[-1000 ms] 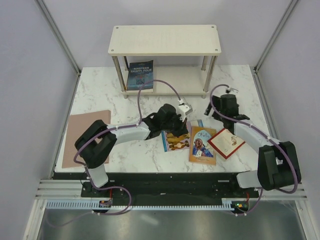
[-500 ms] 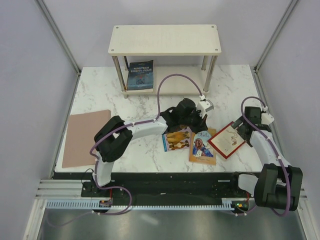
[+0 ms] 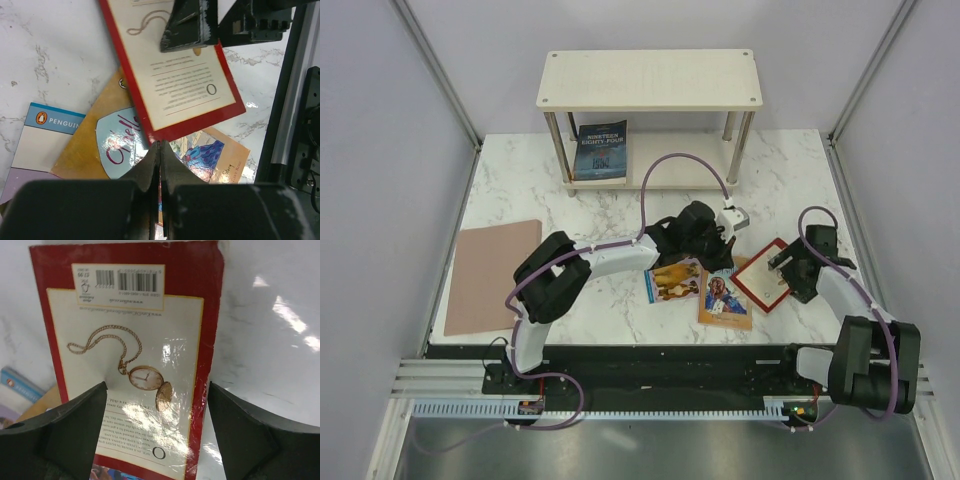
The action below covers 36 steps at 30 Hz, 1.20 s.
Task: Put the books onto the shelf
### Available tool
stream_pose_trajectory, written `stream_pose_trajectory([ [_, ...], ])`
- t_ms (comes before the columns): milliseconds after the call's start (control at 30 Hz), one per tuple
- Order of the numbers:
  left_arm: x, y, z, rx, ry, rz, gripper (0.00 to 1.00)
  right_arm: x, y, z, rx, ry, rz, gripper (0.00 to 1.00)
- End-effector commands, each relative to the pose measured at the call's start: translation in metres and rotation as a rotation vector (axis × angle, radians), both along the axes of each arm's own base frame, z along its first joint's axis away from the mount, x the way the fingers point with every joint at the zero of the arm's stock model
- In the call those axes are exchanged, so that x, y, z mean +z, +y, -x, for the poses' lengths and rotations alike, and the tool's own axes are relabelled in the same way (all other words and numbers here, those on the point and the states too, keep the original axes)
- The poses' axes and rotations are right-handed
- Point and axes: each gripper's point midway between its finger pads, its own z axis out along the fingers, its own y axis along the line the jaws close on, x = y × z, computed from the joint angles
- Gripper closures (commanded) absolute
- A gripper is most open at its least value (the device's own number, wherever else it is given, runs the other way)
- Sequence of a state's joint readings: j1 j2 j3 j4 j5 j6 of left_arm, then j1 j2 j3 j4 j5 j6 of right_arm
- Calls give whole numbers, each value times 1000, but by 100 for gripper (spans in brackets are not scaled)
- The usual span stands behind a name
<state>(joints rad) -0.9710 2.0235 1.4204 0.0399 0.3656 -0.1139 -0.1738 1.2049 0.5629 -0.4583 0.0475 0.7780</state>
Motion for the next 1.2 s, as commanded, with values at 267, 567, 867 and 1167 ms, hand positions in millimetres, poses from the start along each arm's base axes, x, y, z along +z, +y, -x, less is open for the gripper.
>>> stream_pose_trajectory([
  [267, -29, 13, -13, 71, -42, -89, 98, 4, 105, -76, 406, -124, 15, 11],
  [567, -54, 48, -73, 391, -55, -173, 98, 6, 90, -74, 352, -131, 81, 9],
  [867, -89, 57, -95, 432, -24, -286, 98, 16, 73, -79, 275, -221, 154, 9],
  [1167, -107, 49, -83, 370, 38, -287, 98, 3, 101, -103, 319, -322, 34, 10],
])
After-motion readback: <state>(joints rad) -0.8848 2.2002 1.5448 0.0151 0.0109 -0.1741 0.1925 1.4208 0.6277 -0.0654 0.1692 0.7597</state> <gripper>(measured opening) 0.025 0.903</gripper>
